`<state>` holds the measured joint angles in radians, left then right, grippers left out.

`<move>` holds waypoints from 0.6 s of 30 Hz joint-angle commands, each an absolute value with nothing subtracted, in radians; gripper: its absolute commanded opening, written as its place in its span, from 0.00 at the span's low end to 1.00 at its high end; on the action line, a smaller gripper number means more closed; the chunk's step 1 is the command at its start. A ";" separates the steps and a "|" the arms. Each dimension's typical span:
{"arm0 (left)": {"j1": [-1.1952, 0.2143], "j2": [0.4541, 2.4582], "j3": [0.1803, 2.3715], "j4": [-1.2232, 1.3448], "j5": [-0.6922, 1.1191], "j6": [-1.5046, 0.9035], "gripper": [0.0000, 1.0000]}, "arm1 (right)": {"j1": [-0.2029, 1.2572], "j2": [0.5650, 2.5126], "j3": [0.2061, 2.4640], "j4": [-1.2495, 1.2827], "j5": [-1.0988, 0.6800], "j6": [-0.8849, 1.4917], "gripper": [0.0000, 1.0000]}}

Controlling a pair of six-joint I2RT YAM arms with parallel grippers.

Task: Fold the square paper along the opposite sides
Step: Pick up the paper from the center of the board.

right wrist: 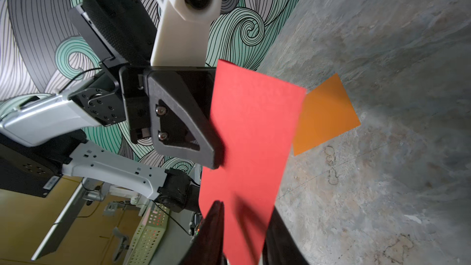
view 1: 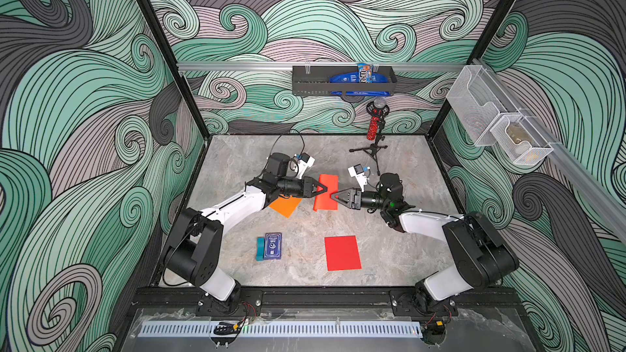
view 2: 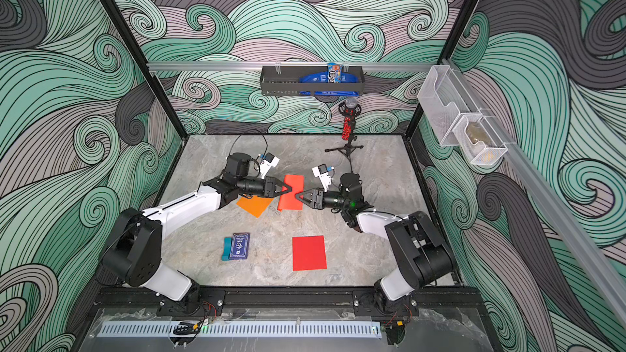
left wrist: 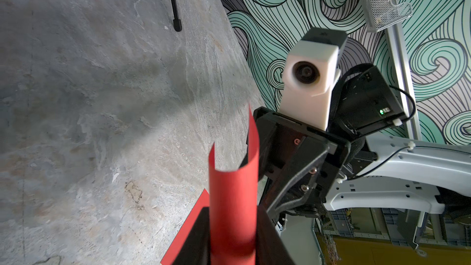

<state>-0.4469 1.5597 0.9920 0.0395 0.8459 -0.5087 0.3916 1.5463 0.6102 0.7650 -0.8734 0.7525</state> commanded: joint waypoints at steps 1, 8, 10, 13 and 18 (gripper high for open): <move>-0.440 1.528 0.988 0.057 0.855 -0.504 0.29 | 0.391 1.535 0.624 0.806 -0.881 0.765 0.11; -0.410 1.506 1.005 0.025 0.813 -0.490 0.57 | 0.376 1.457 0.638 0.690 -0.853 0.700 0.00; -0.389 1.494 1.006 0.030 0.815 -0.498 0.68 | 0.371 1.419 0.644 0.648 -0.839 0.677 0.00; -0.360 1.473 0.999 0.049 0.834 -0.513 0.76 | 0.370 1.374 0.660 0.588 -0.830 0.650 0.00; -0.353 1.462 0.945 0.155 0.919 -0.570 0.79 | 0.371 1.342 0.681 0.556 -0.851 0.651 0.00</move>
